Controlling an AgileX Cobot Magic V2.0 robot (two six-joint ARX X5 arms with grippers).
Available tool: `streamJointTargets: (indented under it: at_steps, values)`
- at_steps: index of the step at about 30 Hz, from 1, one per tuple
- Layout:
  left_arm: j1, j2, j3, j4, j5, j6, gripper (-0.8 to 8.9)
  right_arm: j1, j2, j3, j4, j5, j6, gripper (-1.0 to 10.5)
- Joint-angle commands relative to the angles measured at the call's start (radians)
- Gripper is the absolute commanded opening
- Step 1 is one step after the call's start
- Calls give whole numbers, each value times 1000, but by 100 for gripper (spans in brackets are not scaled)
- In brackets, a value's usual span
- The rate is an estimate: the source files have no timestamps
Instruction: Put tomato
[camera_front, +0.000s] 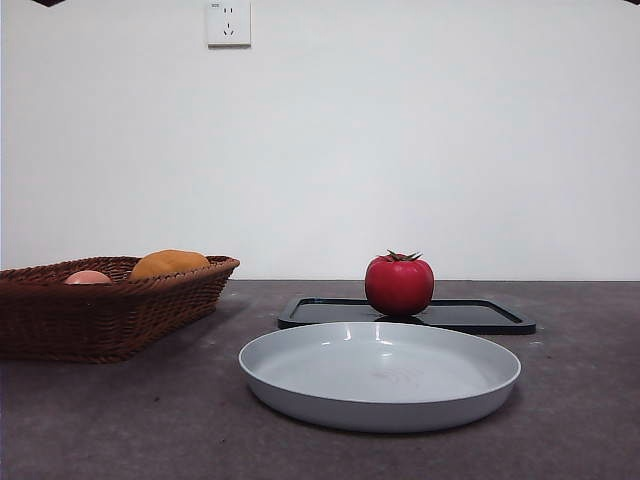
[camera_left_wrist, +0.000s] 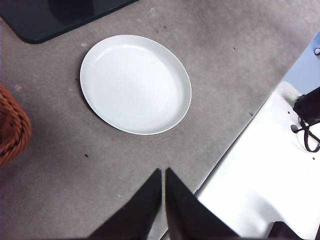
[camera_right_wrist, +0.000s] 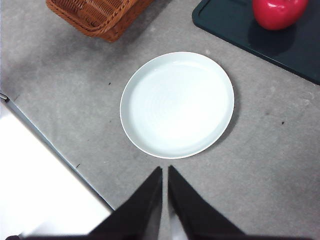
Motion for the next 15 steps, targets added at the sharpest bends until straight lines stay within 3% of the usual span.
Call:
streamJointTargets:
  at_steps: [1,7,15]
  values:
    - [-4,6,17,5,5,6,9,6,7,8,10,-5,-8,7]
    - [50,-41,15,72,-7,64,9,6,7,8,10,-5,-8,7]
    - [338,-263,-79,529,-82,144,9,6,7,8,10,-5,-8,7]
